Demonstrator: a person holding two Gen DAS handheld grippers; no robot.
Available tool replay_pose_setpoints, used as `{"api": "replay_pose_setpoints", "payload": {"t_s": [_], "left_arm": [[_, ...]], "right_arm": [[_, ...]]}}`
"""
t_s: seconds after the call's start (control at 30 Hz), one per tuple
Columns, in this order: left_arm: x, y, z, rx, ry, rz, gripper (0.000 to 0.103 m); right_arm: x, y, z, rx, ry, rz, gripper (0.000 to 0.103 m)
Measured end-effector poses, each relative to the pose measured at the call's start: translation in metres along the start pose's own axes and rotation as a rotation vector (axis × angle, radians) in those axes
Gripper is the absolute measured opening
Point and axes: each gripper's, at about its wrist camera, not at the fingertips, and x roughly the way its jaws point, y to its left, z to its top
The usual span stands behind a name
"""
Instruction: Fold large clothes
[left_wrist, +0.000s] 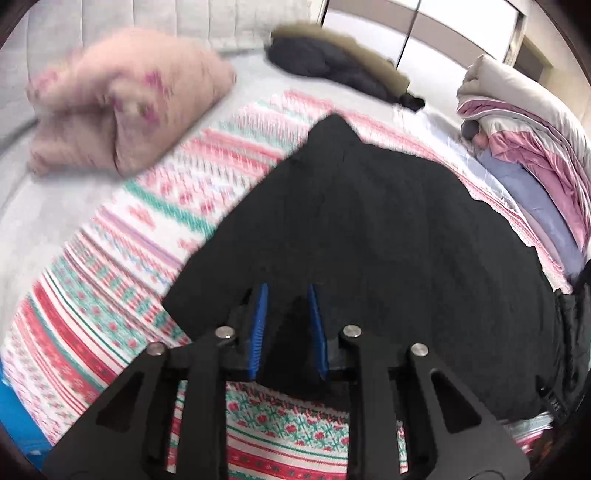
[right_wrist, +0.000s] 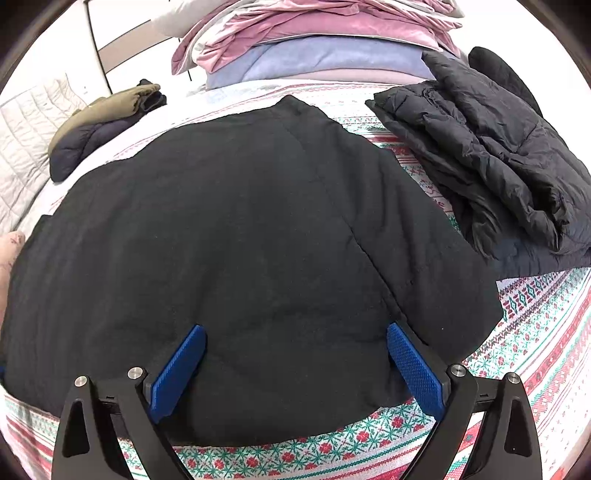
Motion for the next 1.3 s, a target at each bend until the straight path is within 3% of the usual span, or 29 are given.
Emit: {"api": "replay_pose_setpoints", "payload": {"t_s": [0.07, 0.13, 0.5, 0.63, 0.77, 0.83, 0.9, 1.03, 1.1, 1.17, 1.23, 1.3], "left_arm": [[0.004, -0.007, 0.000, 0.058, -0.002, 0.041, 0.034], [0.025, -0.002, -0.002, 0.049, 0.089, 0.043, 0.034], [0.042, 0.007, 0.003, 0.007, 0.134, -0.014, 0.034], [0.028, 0.022, 0.008, -0.097, 0.123, -0.080, 0.034], [-0.004, 0.023, 0.011, -0.151, 0.020, -0.039, 0.034], [-0.026, 0.011, 0.011, -0.105, -0.079, -0.026, 0.039], [-0.032, -0.006, 0.009, -0.040, -0.113, -0.047, 0.046], [-0.017, -0.051, -0.006, 0.081, -0.008, -0.157, 0.047], [-0.011, -0.079, -0.014, 0.182, 0.037, -0.187, 0.047], [-0.014, -0.101, -0.024, 0.282, 0.033, -0.185, 0.047], [-0.017, -0.119, -0.033, 0.362, 0.017, -0.195, 0.047], [-0.014, -0.125, -0.035, 0.368, 0.055, -0.208, 0.047]], "right_arm": [[0.001, 0.001, 0.000, -0.004, 0.003, -0.003, 0.102], [0.001, -0.001, 0.000, -0.003, 0.004, 0.002, 0.102], [0.002, -0.005, -0.001, 0.002, 0.003, 0.033, 0.103], [-0.018, -0.017, -0.002, 0.053, -0.032, 0.098, 0.103], [-0.040, -0.053, -0.009, 0.230, -0.039, 0.195, 0.103], [-0.041, -0.076, -0.013, 0.337, -0.019, 0.253, 0.103], [-0.035, -0.096, -0.018, 0.424, 0.011, 0.295, 0.103], [-0.015, -0.122, -0.027, 0.581, 0.067, 0.450, 0.103], [-0.001, -0.122, -0.029, 0.639, 0.094, 0.586, 0.103], [0.011, -0.115, -0.031, 0.671, 0.117, 0.673, 0.103], [0.012, -0.107, -0.028, 0.659, 0.107, 0.650, 0.103], [0.011, -0.100, -0.024, 0.642, 0.090, 0.632, 0.103]]}}
